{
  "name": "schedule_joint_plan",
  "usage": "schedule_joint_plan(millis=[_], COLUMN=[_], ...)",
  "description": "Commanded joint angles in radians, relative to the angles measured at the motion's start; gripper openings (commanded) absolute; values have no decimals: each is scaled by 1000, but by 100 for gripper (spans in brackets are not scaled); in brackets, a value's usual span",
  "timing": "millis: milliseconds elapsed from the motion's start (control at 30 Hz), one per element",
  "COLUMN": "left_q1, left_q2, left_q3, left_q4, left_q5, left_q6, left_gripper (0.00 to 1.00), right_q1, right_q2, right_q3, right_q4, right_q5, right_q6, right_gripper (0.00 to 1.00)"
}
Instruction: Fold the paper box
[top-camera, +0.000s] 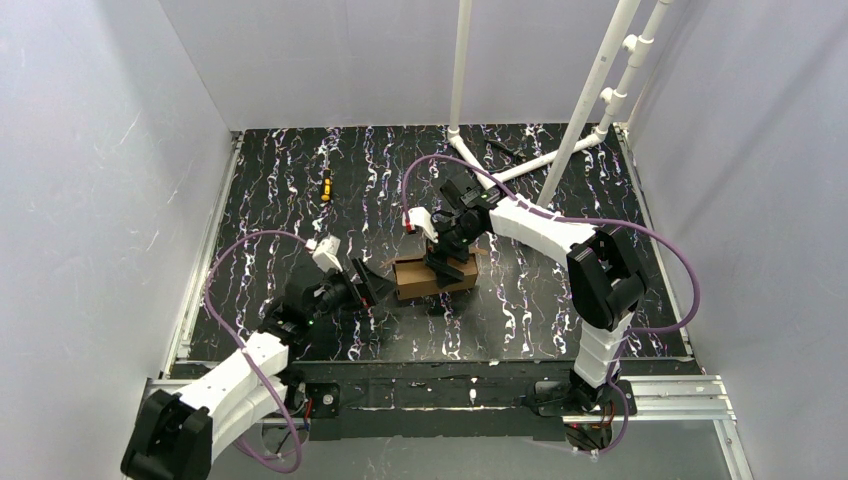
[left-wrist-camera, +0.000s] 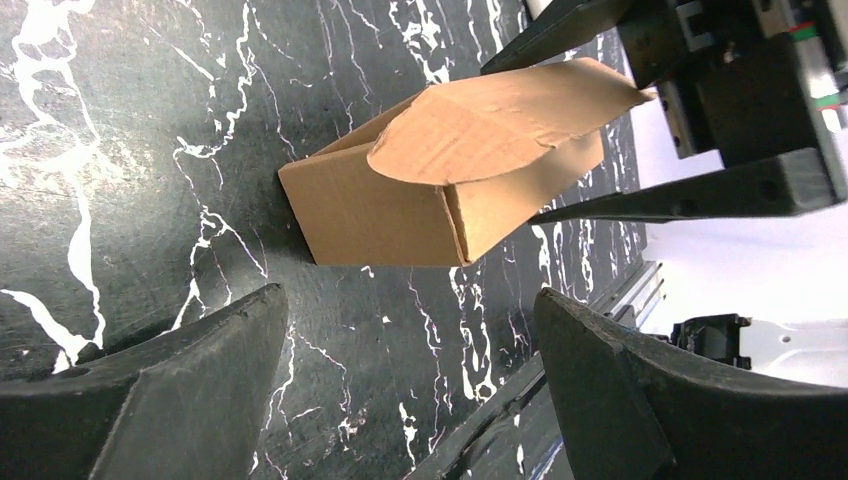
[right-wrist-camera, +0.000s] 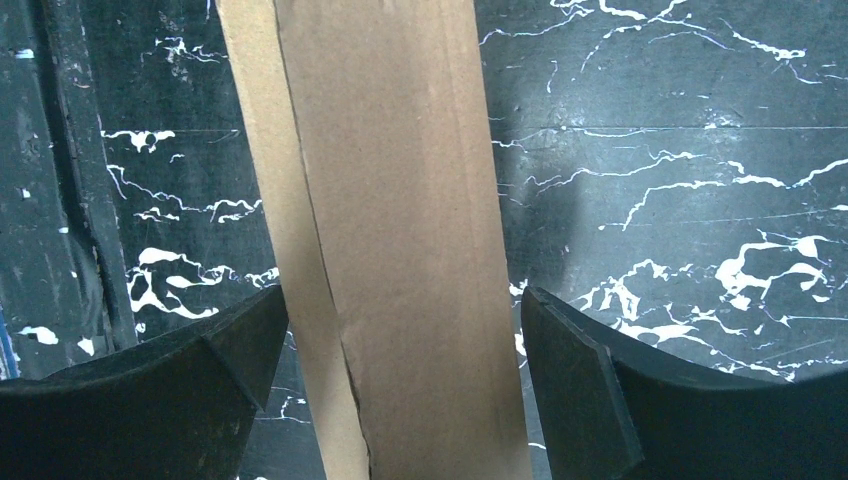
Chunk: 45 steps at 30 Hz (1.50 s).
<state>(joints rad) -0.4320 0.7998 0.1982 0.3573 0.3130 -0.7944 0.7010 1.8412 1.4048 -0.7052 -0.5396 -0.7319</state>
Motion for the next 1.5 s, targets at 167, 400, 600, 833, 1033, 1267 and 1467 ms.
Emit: schedule_joint_plan(millis=[167, 400, 600, 833, 1033, 1267, 1467], left_q1=[-104, -135, -143, -143, -143, -140, -112], left_q2=[172, 265, 332, 332, 345, 308, 165], left_q3=[120, 156, 194, 200, 226, 234, 206], left_q4=[35, 37, 39, 38, 36, 25, -48], left_q5=[-138, -236, -252, -255, -221, -196, -140], left_q6=[9, -54, -74, -26, 10, 23, 19], left_gripper=[85, 64, 47, 43, 44, 47, 51], right_q1=[-7, -9, -10, -46, -88, -91, -92], right_q2=[6, 6, 2, -29, -62, -67, -84], right_q3=[28, 20, 11, 33, 47, 40, 11], right_q4=[12, 26, 29, 12, 19, 42, 79], right_q5=[-46, -55, -62, -107, -124, -111, -84], right_q6=[24, 38, 40, 46, 63, 80, 97], right_gripper=[92, 89, 88, 90, 91, 87, 85])
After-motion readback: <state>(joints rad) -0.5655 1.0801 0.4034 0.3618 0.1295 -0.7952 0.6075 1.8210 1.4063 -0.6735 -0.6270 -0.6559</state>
